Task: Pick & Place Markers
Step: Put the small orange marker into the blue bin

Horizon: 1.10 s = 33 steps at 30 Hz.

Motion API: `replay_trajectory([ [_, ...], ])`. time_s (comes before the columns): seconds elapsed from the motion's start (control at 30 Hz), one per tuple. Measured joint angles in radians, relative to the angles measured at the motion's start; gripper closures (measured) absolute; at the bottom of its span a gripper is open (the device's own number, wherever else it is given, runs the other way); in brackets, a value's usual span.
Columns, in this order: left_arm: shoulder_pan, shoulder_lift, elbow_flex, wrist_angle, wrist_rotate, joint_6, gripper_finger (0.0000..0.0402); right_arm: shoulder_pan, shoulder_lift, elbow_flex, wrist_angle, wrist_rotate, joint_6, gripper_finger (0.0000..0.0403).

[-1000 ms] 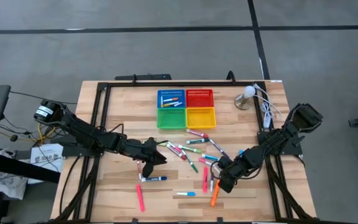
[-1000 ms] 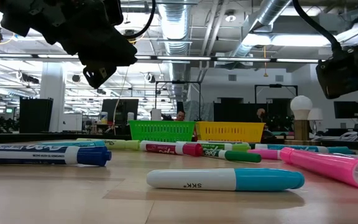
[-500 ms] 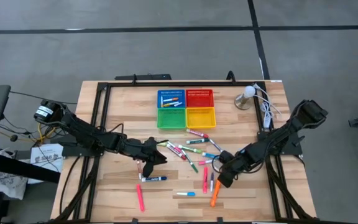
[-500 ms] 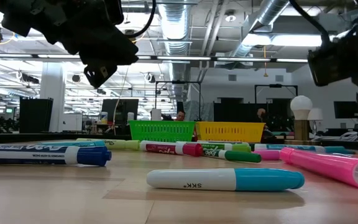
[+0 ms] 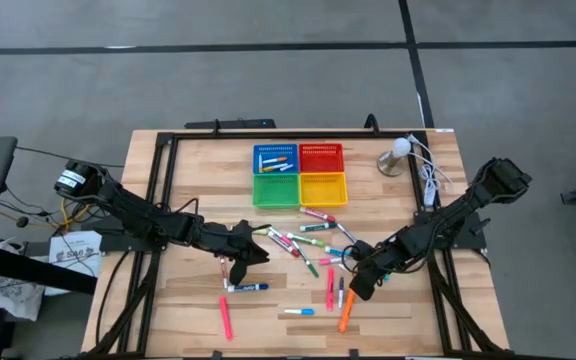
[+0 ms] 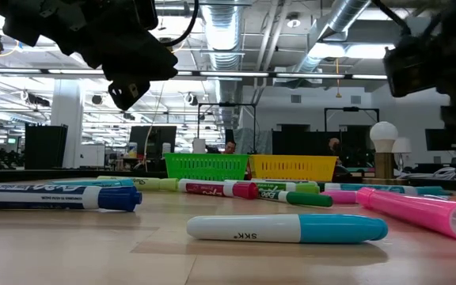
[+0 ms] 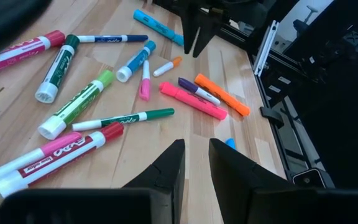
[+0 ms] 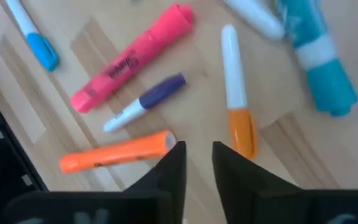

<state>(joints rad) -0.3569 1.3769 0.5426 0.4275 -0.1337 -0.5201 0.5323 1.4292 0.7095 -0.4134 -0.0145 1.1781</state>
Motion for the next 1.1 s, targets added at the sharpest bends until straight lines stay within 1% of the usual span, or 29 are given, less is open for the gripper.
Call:
replay_trajectory([
  [0.1,0.0,0.0,0.0,0.0,0.0,0.0,0.0329,-0.039,0.0,0.0,-0.009,0.014,-0.022,0.0296],
  [0.23,0.0,0.0,0.0,0.001,0.0,0.0,0.0329,-0.096,0.02,0.002,-0.022,0.013,-0.117,0.0262],
  [0.3,0.0,0.0,0.0,0.001,0.0,0.0,0.0329,-0.115,0.04,0.002,-0.019,-0.014,-0.153,0.025],
  [0.4,0.0,0.0,0.0,0.001,0.0,0.0,0.0329,-0.122,0.073,0.001,-0.034,-0.054,-0.159,0.024],
  [0.5,0.0,0.0,0.0,0.001,0.0,0.0,0.0329,-0.101,0.093,0.002,-0.03,-0.082,-0.158,0.0237],
  [0.6,0.0,0.0,0.0,0.0,0.0,0.0,0.0329,-0.073,0.097,0.002,-0.03,-0.084,-0.142,0.0239],
  [0.8,0.015,0.0,0.0,0.0,0.0,0.042,0.0329,-0.041,0.105,0.002,-0.025,-0.012,-0.132,0.0254],
  [1.1,0.071,0.0,0.0,0.001,0.0,0.045,0.0329,-0.035,0.176,0.012,-0.039,-0.003,-0.131,0.0272],
])
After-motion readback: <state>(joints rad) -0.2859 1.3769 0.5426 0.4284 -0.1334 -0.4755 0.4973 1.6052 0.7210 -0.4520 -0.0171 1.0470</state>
